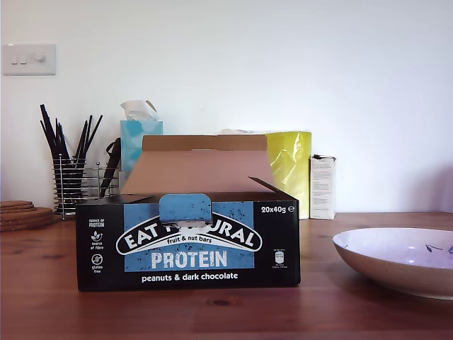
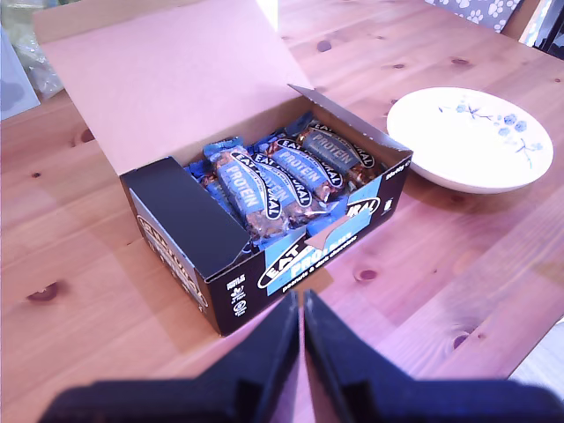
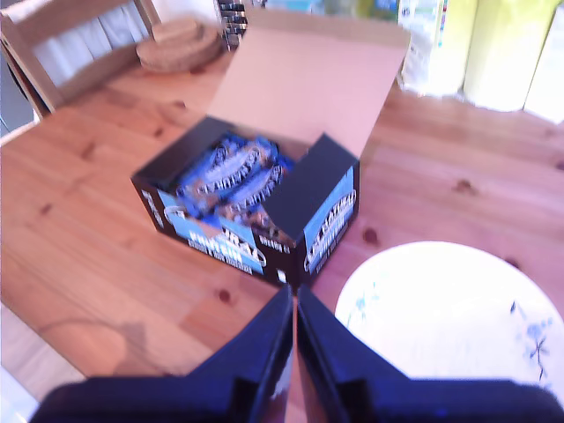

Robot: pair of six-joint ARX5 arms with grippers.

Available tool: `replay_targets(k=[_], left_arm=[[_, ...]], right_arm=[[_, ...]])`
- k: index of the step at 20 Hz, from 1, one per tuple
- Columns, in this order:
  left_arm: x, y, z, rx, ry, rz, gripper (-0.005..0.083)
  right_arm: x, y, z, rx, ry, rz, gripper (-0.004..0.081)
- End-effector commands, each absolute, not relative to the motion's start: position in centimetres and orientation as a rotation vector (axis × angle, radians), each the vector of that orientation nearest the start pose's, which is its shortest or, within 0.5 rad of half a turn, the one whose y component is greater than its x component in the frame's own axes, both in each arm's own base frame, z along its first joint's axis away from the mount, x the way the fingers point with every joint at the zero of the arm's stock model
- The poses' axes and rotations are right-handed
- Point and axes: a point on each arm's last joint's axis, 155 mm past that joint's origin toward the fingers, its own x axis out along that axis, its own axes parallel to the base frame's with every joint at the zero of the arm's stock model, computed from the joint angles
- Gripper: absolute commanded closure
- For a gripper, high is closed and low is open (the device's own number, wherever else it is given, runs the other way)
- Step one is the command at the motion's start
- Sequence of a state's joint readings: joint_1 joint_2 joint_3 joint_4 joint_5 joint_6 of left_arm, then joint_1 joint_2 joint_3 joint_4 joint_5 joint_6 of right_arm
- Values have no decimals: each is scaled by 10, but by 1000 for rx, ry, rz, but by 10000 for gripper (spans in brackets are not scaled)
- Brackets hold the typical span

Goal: Spread the side flaps of the carton box of snackbars

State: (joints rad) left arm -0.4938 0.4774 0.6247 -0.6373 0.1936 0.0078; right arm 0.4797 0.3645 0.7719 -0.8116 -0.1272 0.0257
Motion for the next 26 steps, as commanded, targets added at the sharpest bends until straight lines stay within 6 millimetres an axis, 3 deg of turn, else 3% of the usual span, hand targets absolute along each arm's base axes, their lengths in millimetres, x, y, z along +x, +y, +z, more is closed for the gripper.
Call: replay_targets(k=[1,5,9,15,19,26], left_arm=[[196,-147,198,82,507,-682,797],[206,-160,189,88,589,-709,797],[211,-195,205,-5,640,-827,797],[220,-254,205,-113,711,-1006,797],[243,-278,204,-184,692,-989,797],[290,-302,176,-49,683,-879,797]], right_arm=[[168,114,271,-37,365,598,783],[166,114,263,-45,403,596,783],[166,113,260,-47,414,596,783],[167,114,260,-48,415,596,783],[167,114,260,-48,415,596,783],[167,114,260,-49,414,596,783]])
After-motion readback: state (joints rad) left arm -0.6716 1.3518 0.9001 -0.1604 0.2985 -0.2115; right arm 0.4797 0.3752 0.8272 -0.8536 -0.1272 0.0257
